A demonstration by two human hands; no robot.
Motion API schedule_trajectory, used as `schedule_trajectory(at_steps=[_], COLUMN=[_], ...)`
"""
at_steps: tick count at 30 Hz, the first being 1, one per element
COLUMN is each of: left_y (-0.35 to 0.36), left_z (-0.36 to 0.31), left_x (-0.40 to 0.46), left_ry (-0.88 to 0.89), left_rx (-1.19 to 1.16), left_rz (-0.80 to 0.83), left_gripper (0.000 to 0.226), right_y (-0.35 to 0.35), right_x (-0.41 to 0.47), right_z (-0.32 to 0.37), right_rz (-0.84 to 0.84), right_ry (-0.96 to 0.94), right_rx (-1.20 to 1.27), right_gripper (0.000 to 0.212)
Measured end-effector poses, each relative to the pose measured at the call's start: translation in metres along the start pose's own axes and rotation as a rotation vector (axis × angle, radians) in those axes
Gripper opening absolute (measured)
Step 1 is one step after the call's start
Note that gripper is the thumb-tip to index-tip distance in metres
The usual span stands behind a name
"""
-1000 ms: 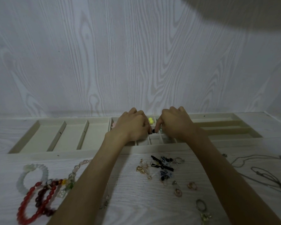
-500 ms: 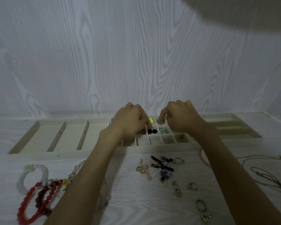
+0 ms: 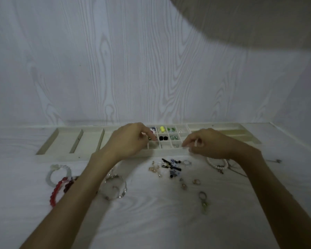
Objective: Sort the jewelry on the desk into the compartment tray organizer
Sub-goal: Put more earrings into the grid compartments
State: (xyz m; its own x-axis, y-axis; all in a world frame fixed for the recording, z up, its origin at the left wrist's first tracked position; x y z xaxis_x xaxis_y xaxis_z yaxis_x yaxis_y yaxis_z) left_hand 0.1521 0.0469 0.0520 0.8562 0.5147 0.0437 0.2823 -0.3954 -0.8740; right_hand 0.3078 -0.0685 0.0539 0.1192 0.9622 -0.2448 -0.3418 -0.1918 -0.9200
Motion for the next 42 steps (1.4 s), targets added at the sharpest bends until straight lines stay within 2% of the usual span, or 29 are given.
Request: schedule_trajectory(at_steps=[4,8,11,14,19,23,27,33,36,42], left_y=[0.041,0.075,0.083,0.089,0.113,0.116,0.106,0.101,0.099,0.092], left_z=[-0.014,-0.034,-0.037,-0.040,-0.056,-0.059,-0.056,-0.041,-0.037,-0.033], left_x=[-0.033,-0.056,-0.059,-0.057,-0.054,-0.050,-0.049,-0.050,-0.052,-0.053], left_ry=[0.012,0.097,0.088,0.102,0.204,0.148,0.075,0.032,0.005,-0.061], left_rx=[0.055,0.052,0.079,0.140,0.172,0.180,0.081,0.007,-0.070,0.030], left_rz=[0.145,0.205,0.202,0.193,0.246,0.127,-0.001,0.031,0.040,0.004], left_gripper=[0.038,0.037,0.040,0.046,0.038,0.029,0.015,0.003,0.011,0.007], right_y=[0.036,0.059,0.065,0.074,0.086,0.094,0.094,0.086,0.082,0.077], right_x=[-0.034,-0.059,-0.067,-0.075,-0.073,-0.068,-0.074,-0.085,-0.084,-0.071], right_z=[-0.006,-0.008,-0.009,-0.005,0.006,0.003,-0.012,-0.039,-0.046,-0.035], right_rz=[0.133,0.141,0.074,-0.080,-0.264,-0.292,-0.353,-0.387,-0.391,-0.385], right_ry=[0.050,0.045,0.050,0.084,0.080,0.123,0.177,0.221,0.234,0.186], right_rx=[-0.011,-0.018,-0.018,-0.089,-0.079,-0.027,0.064,0.153,0.168,0.142], right_gripper=[0.027,0.025,0.029,0.037,0.030,0.030,0.022,0.015,0.015,0.016])
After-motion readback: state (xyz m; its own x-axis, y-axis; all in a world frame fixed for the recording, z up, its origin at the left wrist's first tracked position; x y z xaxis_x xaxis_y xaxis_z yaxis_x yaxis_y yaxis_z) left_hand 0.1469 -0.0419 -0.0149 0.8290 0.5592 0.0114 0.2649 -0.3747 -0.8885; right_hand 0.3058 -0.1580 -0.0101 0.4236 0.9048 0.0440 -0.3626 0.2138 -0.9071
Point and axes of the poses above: each hand's wrist, its own x-axis towards the middle knuckle, its own y-axis out of the palm, z = x × y, the point moved 7 cm from there along x, towards the middle knuckle, and after that the axes turned 12 degrees about z, right-handed, at the moved point
